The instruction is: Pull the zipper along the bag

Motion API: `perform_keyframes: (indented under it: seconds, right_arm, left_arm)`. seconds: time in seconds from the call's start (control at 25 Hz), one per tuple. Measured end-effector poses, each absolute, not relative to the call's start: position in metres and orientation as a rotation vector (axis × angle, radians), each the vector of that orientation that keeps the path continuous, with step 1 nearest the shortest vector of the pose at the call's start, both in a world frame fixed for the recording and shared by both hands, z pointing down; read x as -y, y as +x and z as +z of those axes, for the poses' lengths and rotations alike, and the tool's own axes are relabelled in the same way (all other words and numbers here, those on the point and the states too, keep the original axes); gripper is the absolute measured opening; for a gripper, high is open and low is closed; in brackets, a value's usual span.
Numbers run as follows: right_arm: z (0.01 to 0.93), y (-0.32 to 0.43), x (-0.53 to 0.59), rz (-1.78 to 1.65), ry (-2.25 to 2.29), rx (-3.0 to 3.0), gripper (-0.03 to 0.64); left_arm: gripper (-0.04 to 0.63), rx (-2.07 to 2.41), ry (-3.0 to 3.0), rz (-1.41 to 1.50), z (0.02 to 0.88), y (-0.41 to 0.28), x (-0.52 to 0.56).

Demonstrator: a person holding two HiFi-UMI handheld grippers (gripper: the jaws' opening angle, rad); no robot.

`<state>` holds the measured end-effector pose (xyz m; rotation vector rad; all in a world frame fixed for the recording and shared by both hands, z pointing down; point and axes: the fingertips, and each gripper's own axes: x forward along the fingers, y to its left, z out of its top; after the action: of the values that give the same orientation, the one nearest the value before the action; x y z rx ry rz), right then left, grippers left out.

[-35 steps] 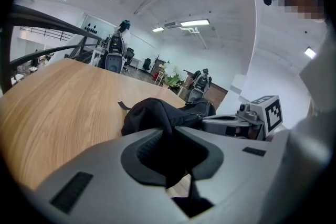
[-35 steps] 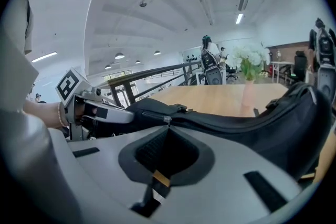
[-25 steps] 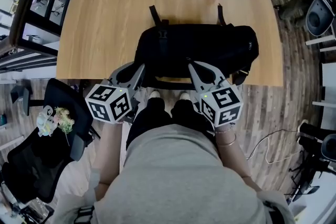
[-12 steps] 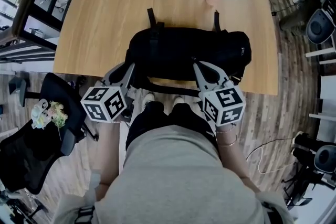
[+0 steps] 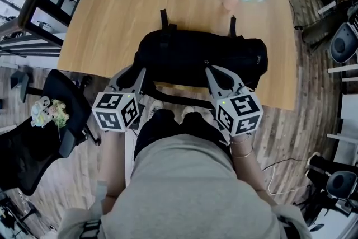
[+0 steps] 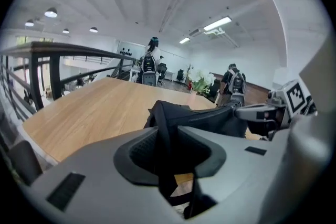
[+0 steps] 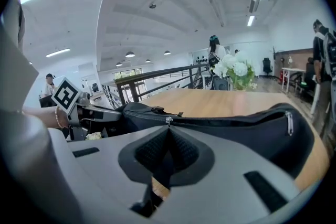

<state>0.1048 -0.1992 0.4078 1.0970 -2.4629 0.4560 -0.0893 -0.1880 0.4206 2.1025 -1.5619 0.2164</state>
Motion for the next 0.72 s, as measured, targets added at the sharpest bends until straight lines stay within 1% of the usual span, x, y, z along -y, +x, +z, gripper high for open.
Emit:
perform_keyframes:
  seconds: [0.12, 0.2, 0.44, 0.6, 0.72]
  right_arm:
    - [0.407, 0.104, 0.198, 0.451, 1.085, 2.475, 0.009]
    - [0.406, 0.104, 0.198, 0.442, 1.076, 2.48, 0.009]
    - [0.403, 0.102, 0.2, 0.412, 1.062, 2.484, 0.009]
    - [0.402, 0.102, 0.199, 0.412, 1.052, 2.492, 0.009]
    - [0.401, 0.102, 0.2, 0.409, 1.048, 2.495, 0.009]
  left_arm:
    - [0.179, 1.602, 2.14, 0.3, 0.416, -0.087, 0.184]
    - [0.197, 1.631, 2.171, 0.366, 0.411, -0.085, 0.183]
    - [0.216, 1.742, 2.34, 0.631, 0.388, -0.071, 0.188]
    - [0.216, 1.68, 2.463, 0.68, 0.376, -0.042, 0.192]
    - [0.216, 1.583, 2.542, 0.663, 0.374, -0.014, 0.197]
